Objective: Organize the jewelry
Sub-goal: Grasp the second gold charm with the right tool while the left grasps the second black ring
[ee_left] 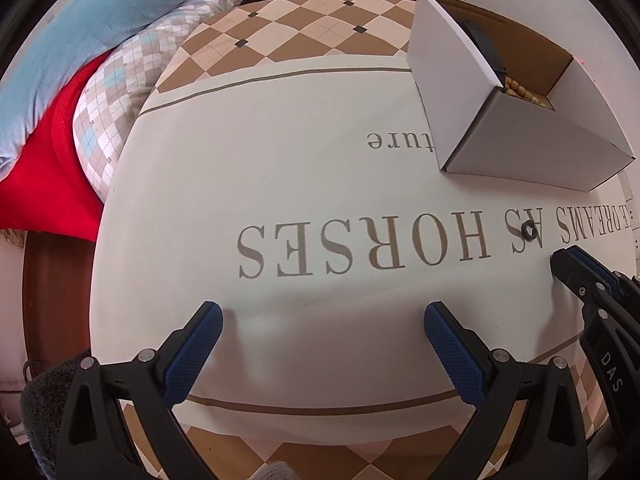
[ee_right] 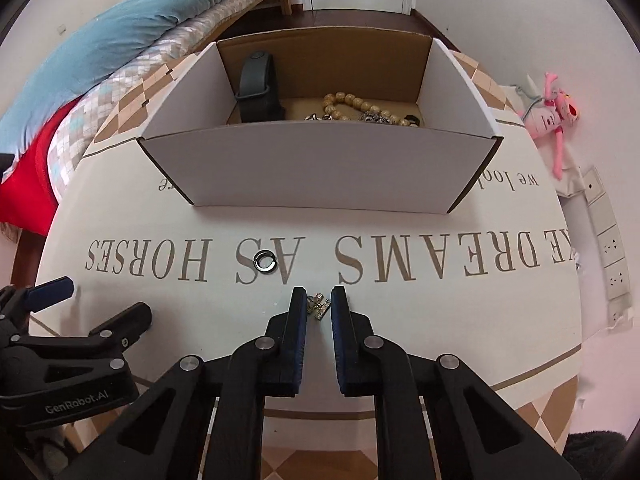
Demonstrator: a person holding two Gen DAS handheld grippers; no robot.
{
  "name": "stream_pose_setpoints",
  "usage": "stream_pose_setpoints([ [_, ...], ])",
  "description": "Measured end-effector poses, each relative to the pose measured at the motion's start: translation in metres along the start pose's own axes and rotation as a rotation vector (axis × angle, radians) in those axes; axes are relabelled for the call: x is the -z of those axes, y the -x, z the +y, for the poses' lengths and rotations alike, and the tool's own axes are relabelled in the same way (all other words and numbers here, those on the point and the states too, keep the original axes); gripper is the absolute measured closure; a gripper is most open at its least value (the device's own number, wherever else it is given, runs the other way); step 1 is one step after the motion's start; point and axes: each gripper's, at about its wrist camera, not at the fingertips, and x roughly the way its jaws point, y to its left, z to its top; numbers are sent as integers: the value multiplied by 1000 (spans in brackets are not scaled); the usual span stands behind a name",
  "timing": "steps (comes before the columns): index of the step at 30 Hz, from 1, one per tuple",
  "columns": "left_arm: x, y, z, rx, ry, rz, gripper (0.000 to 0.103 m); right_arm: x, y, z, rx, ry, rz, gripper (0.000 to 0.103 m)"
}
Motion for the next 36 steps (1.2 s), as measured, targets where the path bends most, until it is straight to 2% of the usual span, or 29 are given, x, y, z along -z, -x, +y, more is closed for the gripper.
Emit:
stream_pose_setpoints([
  [6,-8,20,-23,24,-41,-52,0,-5,16,-33,-34,-95,-25,92],
  [10,-19,20,-51,89,-43,-44,1,-11,23,-68,-23,-178,-36,92],
  [15,-26,17,-89,107,-68,-61,1,-12,25,-99,9,-234,-42,92],
  [17,-28,18,-102,111,-87,-79,10,-12,25,-107,12,-250,-45,92],
  [19,-30,17,-113,103,-109,-85,30,-11,25,-113,14,-263,-47,92],
  [20,-31,16,-116,105,-116,-85,36,-11,25,-115,12,-268,-45,92],
  [21,-31,15,-119,111,-121,-85,51,-10,24,-116,12,-269,-41,92],
  [23,-30,16,-121,111,-139,-104,62,-9,22,-117,13,-269,-35,92],
  [24,-29,17,-124,114,-154,-117,71,-9,21,-118,13,-270,-33,92],
  [25,-35,13,-119,118,-160,-120,84,-8,20,-119,13,-270,-31,92],
  [28,-36,13,-118,125,-158,-122,93,-6,19,-121,8,-278,-30,92],
  [33,-34,14,-118,135,-162,-124,93,-8,22,-118,-3,-272,-40,92],
  [36,-34,28,-110,165,-150,-133,93,-11,33,-115,-28,-272,-59,92],
])
